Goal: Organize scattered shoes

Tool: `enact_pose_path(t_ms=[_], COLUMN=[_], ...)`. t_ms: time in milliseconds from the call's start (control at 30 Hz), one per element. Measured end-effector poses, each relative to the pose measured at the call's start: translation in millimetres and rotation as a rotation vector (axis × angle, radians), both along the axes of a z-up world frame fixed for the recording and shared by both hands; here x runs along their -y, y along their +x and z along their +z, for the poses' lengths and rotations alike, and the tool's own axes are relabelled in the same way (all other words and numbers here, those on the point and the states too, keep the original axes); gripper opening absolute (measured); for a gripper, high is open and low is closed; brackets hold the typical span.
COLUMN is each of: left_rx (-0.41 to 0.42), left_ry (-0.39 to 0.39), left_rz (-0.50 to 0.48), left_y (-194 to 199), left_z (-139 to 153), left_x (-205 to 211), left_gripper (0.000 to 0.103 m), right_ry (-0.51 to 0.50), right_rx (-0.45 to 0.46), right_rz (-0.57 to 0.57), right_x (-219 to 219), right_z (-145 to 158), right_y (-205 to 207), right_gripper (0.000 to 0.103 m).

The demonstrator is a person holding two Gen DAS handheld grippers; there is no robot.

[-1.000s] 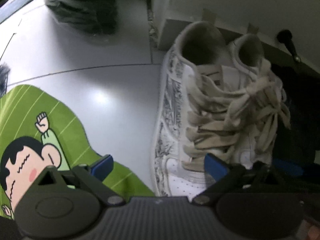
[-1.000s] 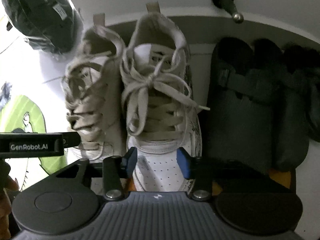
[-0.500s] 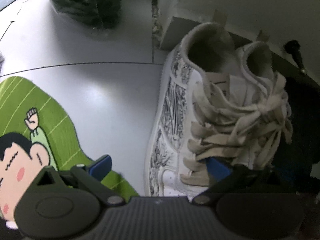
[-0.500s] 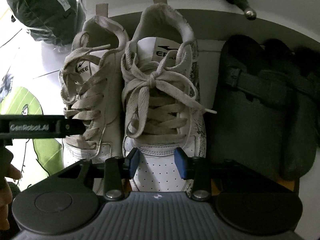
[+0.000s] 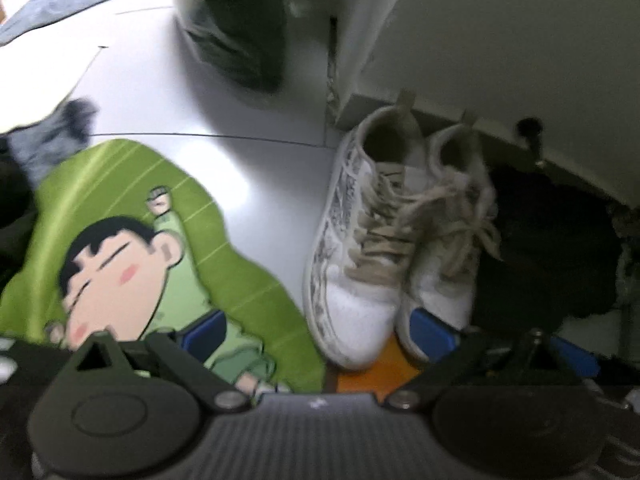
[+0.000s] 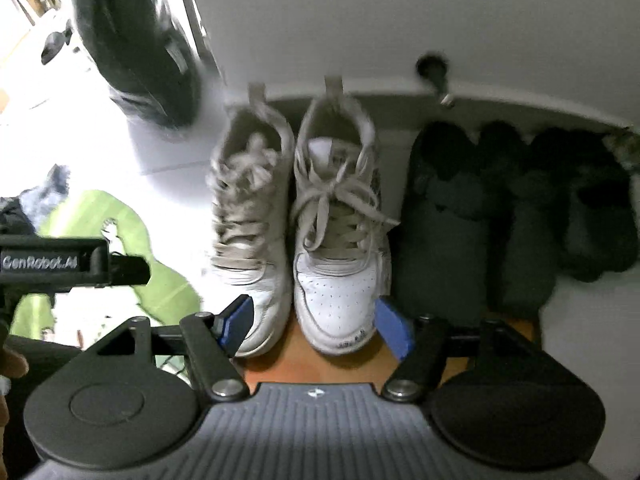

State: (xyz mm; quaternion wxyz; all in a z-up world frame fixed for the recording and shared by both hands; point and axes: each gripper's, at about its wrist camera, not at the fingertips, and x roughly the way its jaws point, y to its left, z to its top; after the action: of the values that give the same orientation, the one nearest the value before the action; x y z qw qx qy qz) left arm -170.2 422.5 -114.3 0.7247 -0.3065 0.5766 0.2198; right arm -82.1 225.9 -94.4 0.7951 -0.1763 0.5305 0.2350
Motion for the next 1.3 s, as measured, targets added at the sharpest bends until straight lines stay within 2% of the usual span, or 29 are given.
enact_pose_path(t_ms=[100,133,200,267,367,467,533,633,767,933,1100,1300], left_rx=[0.013,0.017,0.036,0.06,0.079,0.11,0.165,0.218,0.236,0.263,0.314,0.351], left_ry=[0.01,0.013,-0.009,-0.03,0.013,0.019,0.019,0.008,0.01,0.026,0.036,0.032], left_rz=[0.022,0.03,0.077,0.116,0.08,0.067,0.085,0.091,0.077,0.055,0.012,-0.069], left_y=[-23,-31,-49,-68,-83,-98,-117,-134,-149,-159,-161,-161], left_z=[47,63,86,110,140,166,195,222,245,270,284,293], left_x=[9,13,18,26,43,57,66,76,89,107,128,147], left_gripper=[0.1,0.1,0.101,0.101,0.101,0.101,0.101,0.101,0.101,0.101,0.102,0.102], right_ry=[0.024,0.03,0.042,0.05,0.087,0.135,0.175,0.209,0.221,0.233,0.276,0.258], right_rx=[0.016,0.03,0.052,0.067,0.068,0.138,0.175,0.196,0.242,0.292,0.264,0.316], right_rz=[-0.035,-0.048,-0.079,-0.114,-0.172,-0.24,-0.27,-0.285,-0.296,-0.325,-0.403,-0.407], right_x=[8,13,20,26,44,63,78,94,116,142,178,190], right_z=[51,72,96,110,137,168,198,223,245,257,264,274], right_y=[-21,-34,-49,-60,-86,-110,-127,-145,-175,-201,-216,-229], right_gripper=[0.08,0.083,0.091,0.093,0.097,0.103,0.103,0.103,0.103,0.103,0.103,0.103])
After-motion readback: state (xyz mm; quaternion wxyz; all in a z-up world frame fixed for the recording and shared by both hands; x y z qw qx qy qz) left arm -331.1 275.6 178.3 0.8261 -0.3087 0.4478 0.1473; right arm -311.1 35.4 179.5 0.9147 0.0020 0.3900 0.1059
